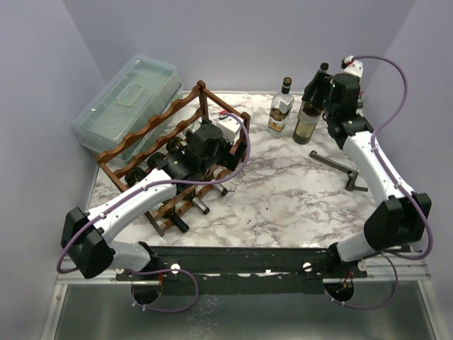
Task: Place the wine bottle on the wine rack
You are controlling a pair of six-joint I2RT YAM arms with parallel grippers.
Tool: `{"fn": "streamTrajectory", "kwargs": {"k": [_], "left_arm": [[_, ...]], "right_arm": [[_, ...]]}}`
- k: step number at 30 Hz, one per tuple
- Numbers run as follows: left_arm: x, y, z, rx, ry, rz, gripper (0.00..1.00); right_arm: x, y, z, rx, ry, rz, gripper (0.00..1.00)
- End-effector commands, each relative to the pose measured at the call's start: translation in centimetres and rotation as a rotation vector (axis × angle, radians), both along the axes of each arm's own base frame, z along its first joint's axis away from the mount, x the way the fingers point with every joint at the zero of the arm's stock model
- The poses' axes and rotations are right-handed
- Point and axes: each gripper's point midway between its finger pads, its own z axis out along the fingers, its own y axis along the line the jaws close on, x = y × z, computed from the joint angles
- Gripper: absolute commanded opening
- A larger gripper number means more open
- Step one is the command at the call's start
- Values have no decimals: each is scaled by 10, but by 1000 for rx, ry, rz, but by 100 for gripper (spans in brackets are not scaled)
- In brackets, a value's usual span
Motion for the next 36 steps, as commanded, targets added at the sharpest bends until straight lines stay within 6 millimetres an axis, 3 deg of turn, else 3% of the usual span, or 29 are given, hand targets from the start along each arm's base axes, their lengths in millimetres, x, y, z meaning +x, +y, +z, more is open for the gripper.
{"fn": "streamTrajectory", "kwargs": {"k": [1, 7, 14, 19, 24, 29, 36], "left_arm": [[-5, 3, 26, -62, -34, 10, 99], [-7, 8, 36, -78, -56, 24, 99], [-7, 12, 40, -81, -71, 37, 99], [-6, 14, 41, -76, -79, 43, 99], [-6, 16, 45, -86, -96, 51, 99], [-10, 17, 59, -147, -135, 43, 99], [-25, 18, 93, -299, -215, -5, 99]], "right_arm": [[19, -41, -10, -178, 138, -192, 80], [49, -48, -4, -237, 169, -234, 79], [67, -42, -32, -248, 212, -213, 63], [64, -35, -43, -241, 254, -164, 35], [34, -29, -34, -213, 256, -104, 20], [-17, -24, -15, -154, 194, -45, 2], [-89, -3, 2, -22, 85, 101, 1]]}}
